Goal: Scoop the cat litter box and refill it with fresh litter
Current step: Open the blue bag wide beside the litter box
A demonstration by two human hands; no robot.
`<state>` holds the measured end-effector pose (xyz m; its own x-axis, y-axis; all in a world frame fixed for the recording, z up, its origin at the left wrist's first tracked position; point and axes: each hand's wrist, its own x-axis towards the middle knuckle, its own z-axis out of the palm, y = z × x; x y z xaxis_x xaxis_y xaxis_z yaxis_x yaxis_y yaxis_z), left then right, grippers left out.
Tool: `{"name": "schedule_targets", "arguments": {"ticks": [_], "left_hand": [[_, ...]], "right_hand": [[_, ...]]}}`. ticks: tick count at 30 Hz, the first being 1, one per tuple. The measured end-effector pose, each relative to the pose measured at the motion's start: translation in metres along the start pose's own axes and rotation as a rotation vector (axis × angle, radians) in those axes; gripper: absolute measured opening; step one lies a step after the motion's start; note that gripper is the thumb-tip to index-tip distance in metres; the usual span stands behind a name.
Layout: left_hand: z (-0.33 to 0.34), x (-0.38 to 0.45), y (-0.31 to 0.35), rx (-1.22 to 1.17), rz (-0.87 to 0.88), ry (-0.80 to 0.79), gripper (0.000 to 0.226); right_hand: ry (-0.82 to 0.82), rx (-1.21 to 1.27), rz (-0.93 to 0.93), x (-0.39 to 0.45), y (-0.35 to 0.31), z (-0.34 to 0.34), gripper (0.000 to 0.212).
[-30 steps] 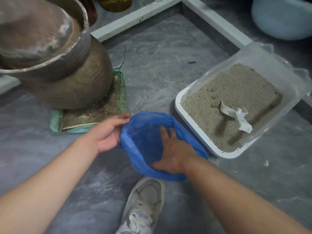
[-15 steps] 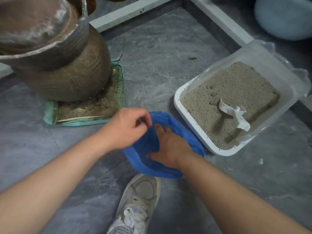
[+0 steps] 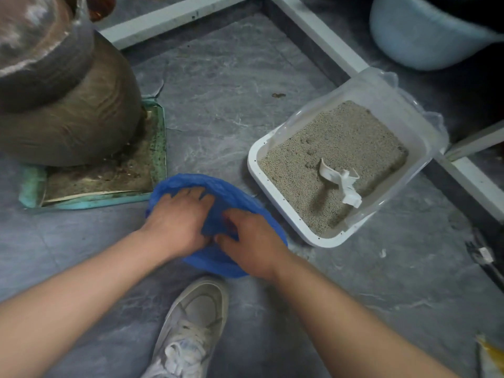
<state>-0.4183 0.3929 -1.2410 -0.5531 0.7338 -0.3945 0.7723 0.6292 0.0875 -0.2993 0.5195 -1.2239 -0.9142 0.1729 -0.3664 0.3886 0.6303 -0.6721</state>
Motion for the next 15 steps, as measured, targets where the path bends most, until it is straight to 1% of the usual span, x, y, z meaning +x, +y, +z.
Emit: {"name": "schedule_targets", "arguments": {"ticks": [2,3,5,6,7,8,9,10,11,12,13,14,15], "left_hand": [[0.001,0.0,0.004,-0.135,0.002,0.022,0.05],[0.003,-0.001,0.007,-0.208,-0.002,0.007,0.045],[0.004,-0.002,0.017,-0.297,0.019,-0.029,0.039],[0.004,-0.003,0.022,-0.326,0.032,-0.062,0.033],[0.003,-0.004,0.026,-0.351,0.043,-0.096,0.027],[0.002,-0.004,0.032,-0.359,0.049,-0.132,0.025],[0.0,-0.004,0.037,-0.361,0.05,-0.159,0.027],[-0.002,-0.004,0.042,-0.363,0.035,-0.186,0.035],[-0.001,-0.003,0.046,-0.359,0.007,-0.206,0.048],[0.0,-0.002,0.048,-0.331,-0.028,-0.221,0.068],[0.001,-0.001,0.049,-0.291,-0.055,-0.233,0.09],[0.001,0.0,0.049,-0.245,-0.078,-0.239,0.106],[0.003,0.0,0.047,-0.211,-0.095,-0.239,0.115]], "right_hand": [[0.261,0.151,-0.044,-0.012,-0.01,-0.019,0.01],[0.412,0.181,-0.022,-0.018,-0.01,-0.034,0.006],[0.703,0.139,0.089,-0.034,-0.002,-0.07,0.006],[0.814,0.08,0.169,-0.042,0.007,-0.09,0.009],[0.88,0.007,0.253,-0.049,0.019,-0.109,0.012],[0.884,-0.07,0.36,-0.053,0.034,-0.126,0.018],[0.823,-0.142,0.496,-0.055,0.048,-0.139,0.027],[0.723,-0.173,0.629,-0.055,0.06,-0.147,0.037],[0.633,-0.14,0.728,-0.052,0.068,-0.153,0.045],[0.58,-0.042,0.789,-0.049,0.072,-0.156,0.048],[0.559,0.095,0.819,-0.046,0.071,-0.157,0.046],[0.561,0.203,0.835,-0.042,0.07,-0.158,0.044],[0.557,0.247,0.835,-0.039,0.068,-0.16,0.043]]}}
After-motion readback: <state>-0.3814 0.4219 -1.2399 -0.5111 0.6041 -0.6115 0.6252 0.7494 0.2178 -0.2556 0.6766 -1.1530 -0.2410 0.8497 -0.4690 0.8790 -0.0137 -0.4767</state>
